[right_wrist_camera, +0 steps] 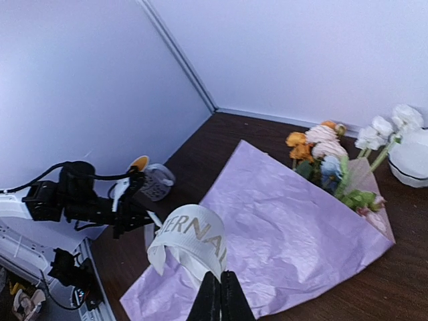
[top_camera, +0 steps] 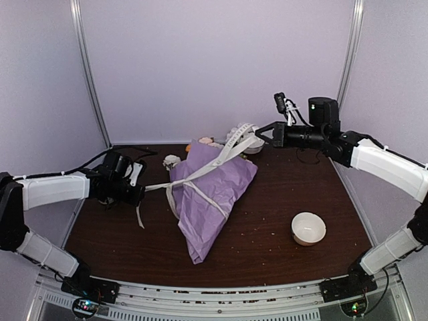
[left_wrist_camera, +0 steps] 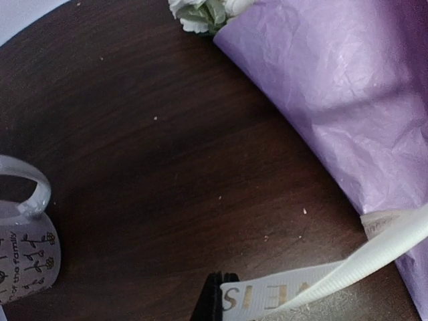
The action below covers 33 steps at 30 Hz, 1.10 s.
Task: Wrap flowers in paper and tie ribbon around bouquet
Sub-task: Tie the ribbon around the folded bouquet.
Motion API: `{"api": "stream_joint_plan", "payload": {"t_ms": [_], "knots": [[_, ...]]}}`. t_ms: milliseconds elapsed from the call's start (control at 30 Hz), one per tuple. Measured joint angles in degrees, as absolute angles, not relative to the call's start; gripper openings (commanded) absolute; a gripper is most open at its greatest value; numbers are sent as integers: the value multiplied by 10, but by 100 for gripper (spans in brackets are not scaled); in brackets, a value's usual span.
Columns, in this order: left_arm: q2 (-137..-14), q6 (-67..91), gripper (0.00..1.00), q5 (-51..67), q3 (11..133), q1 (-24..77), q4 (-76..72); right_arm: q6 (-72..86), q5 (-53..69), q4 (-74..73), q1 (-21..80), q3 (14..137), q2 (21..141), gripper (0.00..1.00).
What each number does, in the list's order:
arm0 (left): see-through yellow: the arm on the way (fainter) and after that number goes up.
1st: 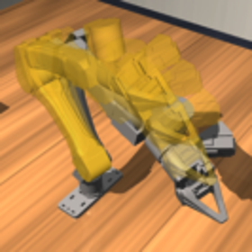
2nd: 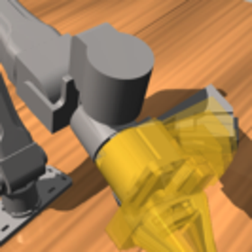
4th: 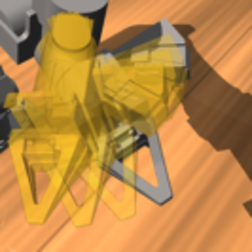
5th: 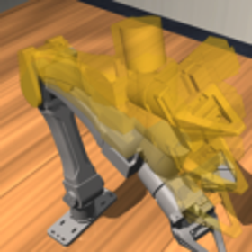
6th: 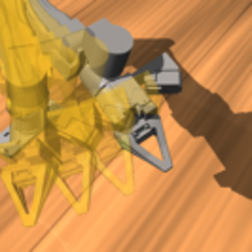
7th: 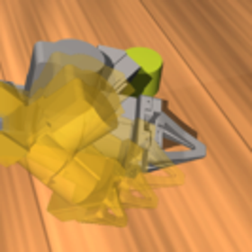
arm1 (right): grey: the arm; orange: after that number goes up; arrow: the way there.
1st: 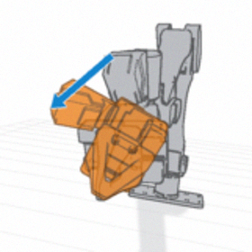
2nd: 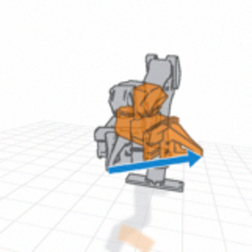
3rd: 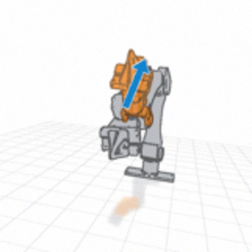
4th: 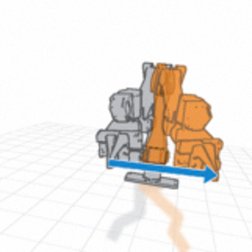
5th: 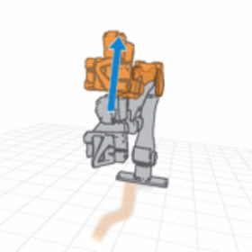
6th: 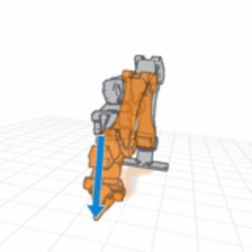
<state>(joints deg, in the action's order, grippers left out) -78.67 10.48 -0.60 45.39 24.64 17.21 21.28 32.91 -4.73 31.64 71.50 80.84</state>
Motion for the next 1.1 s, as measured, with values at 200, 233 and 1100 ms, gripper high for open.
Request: {"api": "stream_joint_plan", "payload": {"t_ms": [200, 233, 1100], "knots": [[-787, 111, 0, -11, 444, 245, 179, 211, 305, -73, 252, 655, 802, 0], [-787, 111, 0, -11, 444, 245, 179, 212, 303, -75, 248, 653, 802, 0], [-797, 44, 0, -24, 592, 429, 102, 136, 167, -119, 493, 892, 971, 0]]}}
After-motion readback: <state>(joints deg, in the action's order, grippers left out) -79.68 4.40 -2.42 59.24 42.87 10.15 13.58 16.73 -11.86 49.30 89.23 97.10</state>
